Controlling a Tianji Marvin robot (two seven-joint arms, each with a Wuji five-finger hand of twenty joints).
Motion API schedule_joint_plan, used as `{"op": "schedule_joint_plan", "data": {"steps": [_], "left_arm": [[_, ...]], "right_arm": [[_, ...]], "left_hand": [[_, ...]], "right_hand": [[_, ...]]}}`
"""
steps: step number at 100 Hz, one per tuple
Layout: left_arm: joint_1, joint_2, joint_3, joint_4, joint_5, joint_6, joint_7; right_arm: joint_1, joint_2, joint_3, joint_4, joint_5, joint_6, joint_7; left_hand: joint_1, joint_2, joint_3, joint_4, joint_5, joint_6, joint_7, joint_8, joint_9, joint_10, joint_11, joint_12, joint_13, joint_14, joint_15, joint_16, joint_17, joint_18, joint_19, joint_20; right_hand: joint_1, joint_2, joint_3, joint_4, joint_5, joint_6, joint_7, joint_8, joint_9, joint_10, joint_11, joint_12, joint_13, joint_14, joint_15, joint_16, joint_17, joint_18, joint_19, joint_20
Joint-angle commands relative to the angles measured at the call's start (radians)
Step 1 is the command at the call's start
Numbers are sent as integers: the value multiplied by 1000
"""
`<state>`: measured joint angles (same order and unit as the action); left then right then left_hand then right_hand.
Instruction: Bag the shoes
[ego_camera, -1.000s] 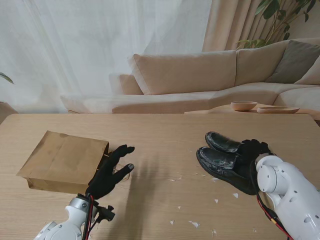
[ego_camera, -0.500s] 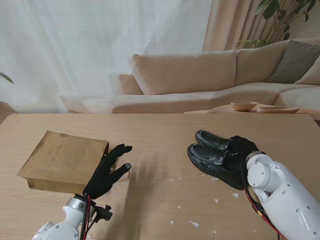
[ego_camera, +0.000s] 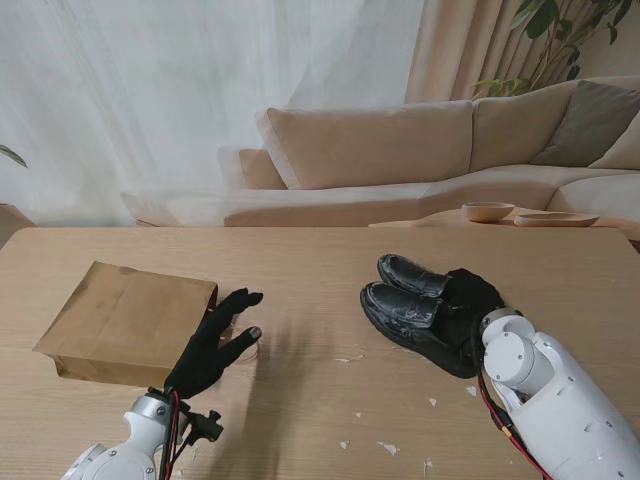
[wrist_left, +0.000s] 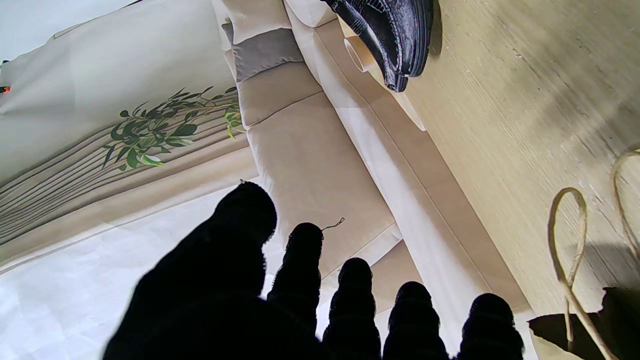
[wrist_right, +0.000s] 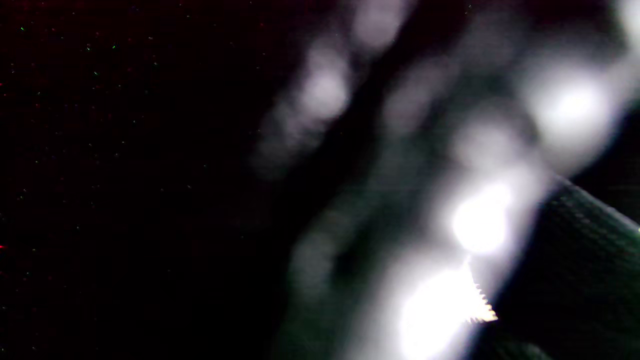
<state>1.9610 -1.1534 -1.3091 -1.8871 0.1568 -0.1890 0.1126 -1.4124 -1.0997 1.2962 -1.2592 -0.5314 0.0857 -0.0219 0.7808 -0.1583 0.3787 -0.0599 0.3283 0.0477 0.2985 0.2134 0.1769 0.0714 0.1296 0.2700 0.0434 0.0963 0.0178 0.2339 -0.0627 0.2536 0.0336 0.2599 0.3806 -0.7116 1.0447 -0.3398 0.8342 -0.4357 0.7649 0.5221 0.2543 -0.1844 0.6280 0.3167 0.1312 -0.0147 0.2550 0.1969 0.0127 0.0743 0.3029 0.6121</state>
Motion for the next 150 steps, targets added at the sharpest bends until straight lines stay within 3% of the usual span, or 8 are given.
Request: {"op": "schedule_joint_plan", "data": {"steps": [1,40,74,92,107,133,150], "left_arm": [[3,-1,-1,-1,-2,-4,-14],[1,-2,-6,5,-3,-12,-14],[-2,-2,-3,9,2,-7,-10],[-5,-3,-1,14,6,-14,-5],[-15,-6,4,25,36,-42,21],[-42,18,-18,-2,122,20,-63],[-118,53,-45,-2,241,76,-198]], "right_arm": [[1,-22,-6,-20,19,-12,0],[-1,-65,1,-42,181,-24,-83],[-14,-116,10,-67,326,-78,-220],[-33,-128,5,-103,353,-112,-263],[-55,-128,0,-145,350,-137,-273],[-106,-123,-17,-233,328,-159,-280],[-145,-119,-29,-276,303,-171,-286]], "left_hand": [[22,10,-1,-13,11,-22,5,14,-13,-35,2,11,-12,-30,-11,-3,-3,-41,-13,5],[23,10,-1,-13,10,-23,7,14,-12,-34,2,11,-12,-29,-11,-5,-3,-41,-14,3],[22,9,0,-13,11,-26,8,14,-12,-36,2,11,-12,-30,-11,-6,-3,-41,-14,2],[29,-1,5,-11,11,-12,9,15,-9,-25,8,15,-10,-29,-6,-2,-1,-43,-12,3],[26,-52,71,-9,18,8,35,36,-4,-7,39,41,-12,-13,15,60,-8,-36,13,38],[15,-130,182,-10,32,59,56,68,9,32,113,91,-14,6,35,139,-14,-28,32,92],[-23,-187,267,-18,4,61,78,101,12,33,136,118,-15,12,40,194,-20,-27,54,146]], "right_hand": [[14,51,177,13,109,-177,123,90,25,-57,54,23,2,-30,6,9,-1,-16,11,-9],[12,30,229,1,127,-169,117,145,29,-59,62,27,1,-37,6,10,-7,-28,13,-7],[20,15,249,-3,139,-156,112,176,35,-61,72,31,6,-46,13,13,-14,-43,16,-3],[25,11,254,-4,143,-150,112,185,37,-61,77,33,6,-49,18,16,-11,-46,21,1],[27,12,256,-5,144,-148,109,188,40,-59,79,34,6,-48,22,18,-6,-45,25,4],[41,20,242,-4,140,-136,107,195,41,-49,78,34,6,-43,31,23,1,-41,29,8],[45,22,237,-2,139,-132,106,197,46,-46,77,33,6,-39,35,25,7,-36,31,9]]}}
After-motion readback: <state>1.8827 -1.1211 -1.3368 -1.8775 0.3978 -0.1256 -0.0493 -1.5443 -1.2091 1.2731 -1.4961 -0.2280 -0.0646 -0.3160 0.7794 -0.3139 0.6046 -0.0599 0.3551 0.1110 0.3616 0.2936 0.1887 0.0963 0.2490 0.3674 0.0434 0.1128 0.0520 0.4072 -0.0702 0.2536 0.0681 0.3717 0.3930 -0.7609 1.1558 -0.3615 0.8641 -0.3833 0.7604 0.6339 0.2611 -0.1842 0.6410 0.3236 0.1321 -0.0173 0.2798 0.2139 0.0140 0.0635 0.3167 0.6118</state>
